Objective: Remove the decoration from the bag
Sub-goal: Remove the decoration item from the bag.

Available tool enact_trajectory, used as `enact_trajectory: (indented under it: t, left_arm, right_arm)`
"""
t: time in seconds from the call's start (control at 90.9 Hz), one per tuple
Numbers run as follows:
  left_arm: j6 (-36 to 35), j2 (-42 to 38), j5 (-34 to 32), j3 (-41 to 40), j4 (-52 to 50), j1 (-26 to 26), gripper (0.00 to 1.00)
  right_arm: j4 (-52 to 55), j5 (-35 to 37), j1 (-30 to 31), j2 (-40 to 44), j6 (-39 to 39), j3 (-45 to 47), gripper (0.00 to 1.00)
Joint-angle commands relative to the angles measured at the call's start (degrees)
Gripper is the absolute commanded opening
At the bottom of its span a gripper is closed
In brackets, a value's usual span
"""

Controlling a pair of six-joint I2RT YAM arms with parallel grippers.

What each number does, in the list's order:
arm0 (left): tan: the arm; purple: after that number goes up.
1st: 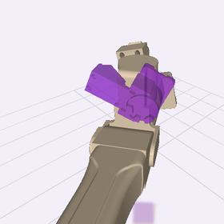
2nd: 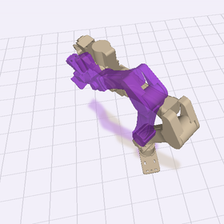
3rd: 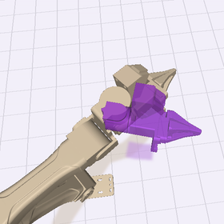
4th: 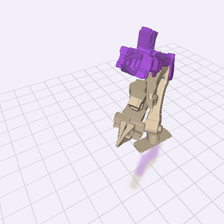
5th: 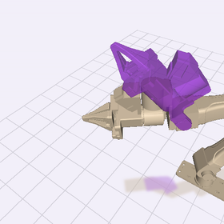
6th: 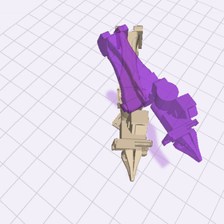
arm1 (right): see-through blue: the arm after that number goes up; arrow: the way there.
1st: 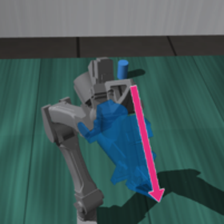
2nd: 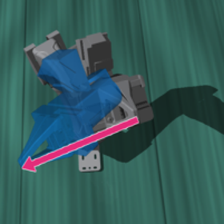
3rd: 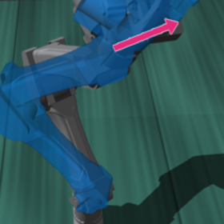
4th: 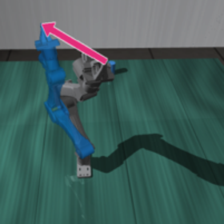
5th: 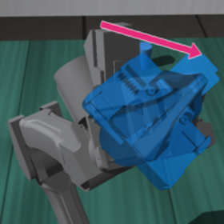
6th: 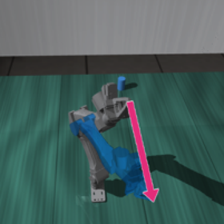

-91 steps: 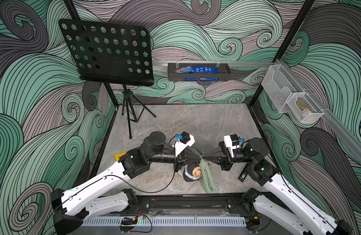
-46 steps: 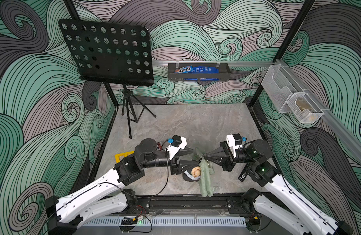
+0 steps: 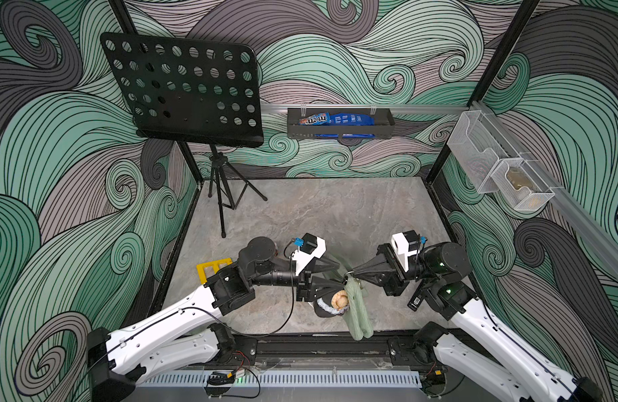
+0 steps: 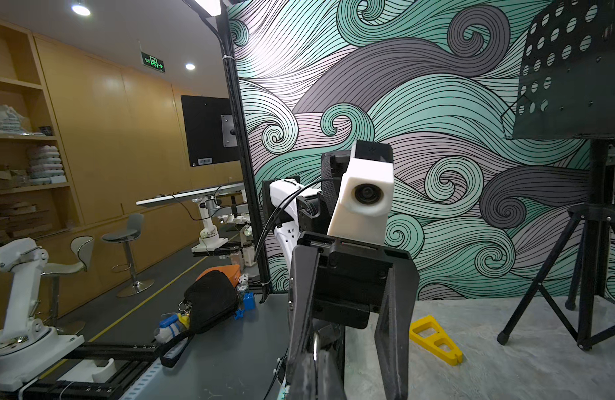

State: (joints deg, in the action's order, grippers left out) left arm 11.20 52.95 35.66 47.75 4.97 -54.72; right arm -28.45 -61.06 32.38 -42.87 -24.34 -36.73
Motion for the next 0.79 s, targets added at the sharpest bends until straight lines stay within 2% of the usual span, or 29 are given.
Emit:
enact_trajectory:
  t: [0.0, 0.209, 0.418, 0.495, 0.539, 0.638, 0.781]
  left_arm:
    - [2.38, 0.43, 3.09, -0.43, 5.44, -0.30, 0.53]
    - [2.44, 1.36, 5.59, -0.23, 6.03, -0.30, 0.43]
    - [2.87, 1.54, 6.57, -0.93, 6.67, -0.34, 0.43]
    - [2.57, 1.34, 6.05, -1.20, 6.68, -0.30, 0.53]
    - [2.01, 1.14, 5.27, -1.33, 6.50, -0.30, 0.55]
    - [1.47, 1.25, 4.39, -1.56, 6.93, -0.30, 0.54]
    - [1.94, 1.36, 5.17, -1.86, 8.38, -0.39, 0.46]
  right_arm:
    - [-4.16, -0.68, 0.57, -0.03, -1.57, 0.35, 0.00]
    - [-4.77, 0.35, 0.67, -0.09, -2.17, 0.30, 0.00]
    - [-4.97, 0.76, 0.76, 0.22, -2.25, 0.28, 0.00]
    - [-4.88, 1.05, 0.80, 0.35, -2.36, 0.18, 0.00]
    - [-4.84, 1.11, 0.76, 0.42, -2.35, 0.21, 0.00]
    - [-4.71, 1.51, 0.75, 0.64, -2.17, 0.41, 0.00]
    - [-4.70, 1.77, 0.81, 0.73, -2.29, 0.46, 0.00]
